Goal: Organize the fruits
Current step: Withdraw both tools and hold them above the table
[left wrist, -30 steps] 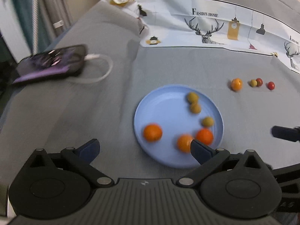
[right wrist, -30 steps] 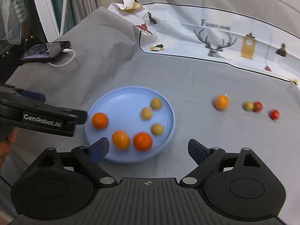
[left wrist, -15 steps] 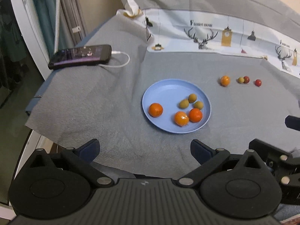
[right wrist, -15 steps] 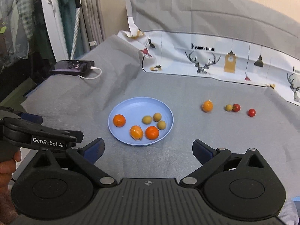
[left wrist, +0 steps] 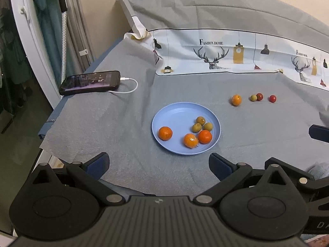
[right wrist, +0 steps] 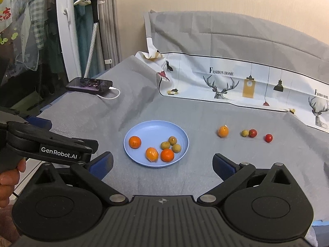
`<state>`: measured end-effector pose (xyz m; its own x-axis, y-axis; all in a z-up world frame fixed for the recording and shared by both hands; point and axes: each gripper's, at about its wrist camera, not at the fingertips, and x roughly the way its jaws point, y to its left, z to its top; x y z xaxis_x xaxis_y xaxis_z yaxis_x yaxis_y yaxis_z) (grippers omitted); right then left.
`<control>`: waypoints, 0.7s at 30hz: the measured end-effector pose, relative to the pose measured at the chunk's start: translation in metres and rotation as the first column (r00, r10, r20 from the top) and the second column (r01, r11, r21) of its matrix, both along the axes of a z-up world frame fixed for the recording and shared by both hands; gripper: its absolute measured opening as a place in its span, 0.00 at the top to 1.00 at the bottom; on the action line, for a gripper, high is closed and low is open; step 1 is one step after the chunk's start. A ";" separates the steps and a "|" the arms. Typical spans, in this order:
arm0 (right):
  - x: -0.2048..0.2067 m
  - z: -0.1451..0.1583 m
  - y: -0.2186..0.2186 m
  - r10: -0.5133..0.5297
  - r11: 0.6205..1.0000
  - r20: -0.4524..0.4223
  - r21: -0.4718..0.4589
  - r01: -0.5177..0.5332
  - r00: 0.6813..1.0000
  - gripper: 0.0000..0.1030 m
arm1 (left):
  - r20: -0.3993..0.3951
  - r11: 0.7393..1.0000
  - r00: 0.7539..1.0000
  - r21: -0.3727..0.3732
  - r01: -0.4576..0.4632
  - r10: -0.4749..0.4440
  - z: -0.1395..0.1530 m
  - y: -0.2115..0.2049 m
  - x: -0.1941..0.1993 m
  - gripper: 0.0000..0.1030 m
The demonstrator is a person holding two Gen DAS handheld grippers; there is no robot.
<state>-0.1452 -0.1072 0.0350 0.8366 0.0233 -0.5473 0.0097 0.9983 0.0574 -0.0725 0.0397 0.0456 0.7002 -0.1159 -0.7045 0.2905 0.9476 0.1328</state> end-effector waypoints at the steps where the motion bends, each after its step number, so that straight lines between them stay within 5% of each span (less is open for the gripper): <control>1: 0.000 0.000 0.001 0.000 1.000 0.001 -0.002 0.000 1.000 0.01 | 0.001 1.000 1.000 -0.001 0.000 0.000 0.000 0.001 0.000 0.00; 21: 0.004 -0.001 0.007 0.008 1.000 -0.012 -0.018 -0.008 1.000 0.01 | 0.002 1.000 1.000 -0.013 -0.003 0.003 -0.001 0.007 0.001 0.00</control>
